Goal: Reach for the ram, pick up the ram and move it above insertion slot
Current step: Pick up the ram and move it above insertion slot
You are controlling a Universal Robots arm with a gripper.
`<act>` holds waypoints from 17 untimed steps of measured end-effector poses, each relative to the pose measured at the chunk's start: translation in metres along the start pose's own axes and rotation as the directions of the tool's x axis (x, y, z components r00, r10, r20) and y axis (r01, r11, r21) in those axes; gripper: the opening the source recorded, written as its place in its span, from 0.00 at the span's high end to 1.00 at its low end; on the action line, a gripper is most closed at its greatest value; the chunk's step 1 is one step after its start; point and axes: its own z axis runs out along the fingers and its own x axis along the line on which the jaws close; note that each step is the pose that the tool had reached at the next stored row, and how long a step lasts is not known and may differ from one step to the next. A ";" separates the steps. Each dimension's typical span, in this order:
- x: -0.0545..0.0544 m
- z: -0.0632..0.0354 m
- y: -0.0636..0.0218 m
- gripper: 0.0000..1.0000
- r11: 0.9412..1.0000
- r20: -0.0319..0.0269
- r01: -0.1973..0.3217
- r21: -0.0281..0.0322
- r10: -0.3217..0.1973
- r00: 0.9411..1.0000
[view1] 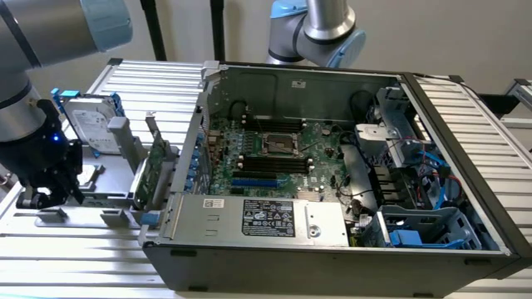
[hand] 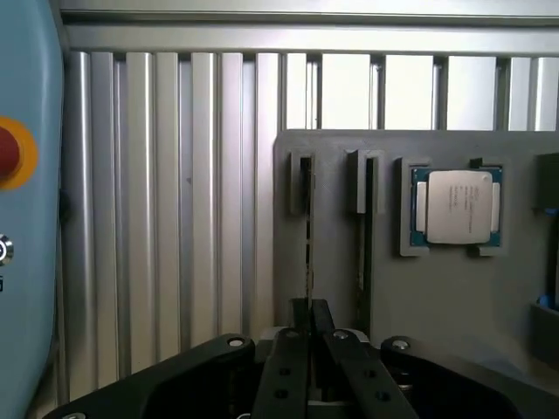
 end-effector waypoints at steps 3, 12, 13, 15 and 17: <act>0.000 -0.0139 -0.0003 0.87 1.000 0.000 0.000 0.000 0.000 1.000; -0.001 -0.0548 -0.0047 0.87 1.000 0.000 0.000 -0.001 0.000 1.000; -0.001 -0.0594 -0.0057 0.87 1.000 0.000 0.000 -0.001 0.000 1.000; -0.001 -0.0688 -0.0079 0.87 1.000 0.000 0.000 -0.001 0.000 1.000; -0.001 -0.0779 -0.0101 0.87 1.000 0.000 0.000 -0.001 0.000 1.000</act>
